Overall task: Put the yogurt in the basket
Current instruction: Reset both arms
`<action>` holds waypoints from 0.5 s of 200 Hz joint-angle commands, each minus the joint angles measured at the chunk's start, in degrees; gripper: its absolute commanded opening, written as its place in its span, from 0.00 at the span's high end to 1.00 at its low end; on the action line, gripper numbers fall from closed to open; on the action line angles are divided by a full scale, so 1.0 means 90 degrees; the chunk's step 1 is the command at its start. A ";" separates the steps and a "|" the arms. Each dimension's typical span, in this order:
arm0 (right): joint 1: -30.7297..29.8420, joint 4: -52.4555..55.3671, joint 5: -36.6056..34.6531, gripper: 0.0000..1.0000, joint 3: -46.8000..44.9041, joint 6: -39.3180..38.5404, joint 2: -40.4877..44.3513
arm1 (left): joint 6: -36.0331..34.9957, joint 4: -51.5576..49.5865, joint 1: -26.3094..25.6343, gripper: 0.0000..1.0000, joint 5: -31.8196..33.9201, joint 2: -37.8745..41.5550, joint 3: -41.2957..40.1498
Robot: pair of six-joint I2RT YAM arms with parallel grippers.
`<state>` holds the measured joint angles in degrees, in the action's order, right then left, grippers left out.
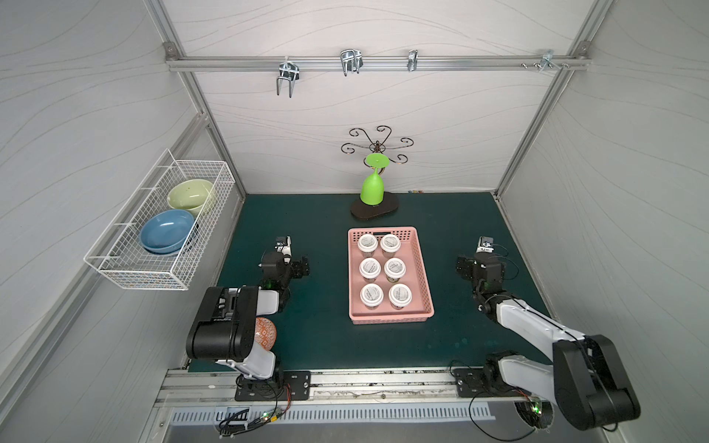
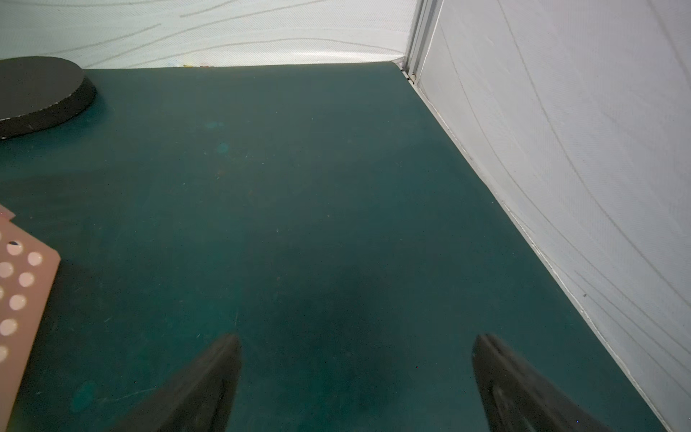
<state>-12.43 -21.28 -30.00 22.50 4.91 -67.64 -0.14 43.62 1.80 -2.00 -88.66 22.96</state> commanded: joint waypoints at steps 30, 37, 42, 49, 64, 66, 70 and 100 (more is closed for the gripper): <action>0.0062 -0.1477 0.0224 0.01 -0.0125 -0.0276 -0.0635 | 0.0220 0.0394 0.0054 0.01 0.0447 -0.0011 0.0149; 0.0067 -0.1578 0.0262 0.01 -0.0127 -0.0313 -0.0756 | 0.0218 0.0413 0.0053 0.01 0.0449 -0.0022 0.0144; 0.0079 -0.1655 0.0277 0.01 -0.0118 -0.0335 -0.0847 | 0.0220 0.0411 0.0054 0.01 0.0447 -0.0017 0.0144; 0.0080 -0.1712 0.0301 0.01 -0.0068 -0.0383 -0.0954 | 0.0218 0.0400 0.0054 0.01 0.0452 -0.0007 0.0144; 0.0106 -0.1712 0.0565 0.01 0.0037 -0.0461 -0.1115 | 0.0216 0.0401 0.0054 0.01 0.0447 -0.0017 0.0144; 0.0103 -0.1714 0.0607 0.01 0.0046 -0.0473 -0.1117 | 0.0217 0.0399 0.0054 0.01 0.0447 -0.0018 0.0144; 0.0101 -0.1744 0.0676 0.01 0.0053 -0.0471 -0.1141 | 0.0220 0.0412 0.0054 0.01 0.0447 -0.0021 0.0142; 0.0101 -0.1863 0.1021 0.01 -0.0013 -0.0468 -0.1109 | 0.0212 0.0412 0.0053 0.01 0.0447 -0.0009 0.0143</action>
<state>-11.86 -34.20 -24.49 22.13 1.54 -77.95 1.34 44.03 1.89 1.50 -88.66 23.00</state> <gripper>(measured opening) 0.990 0.994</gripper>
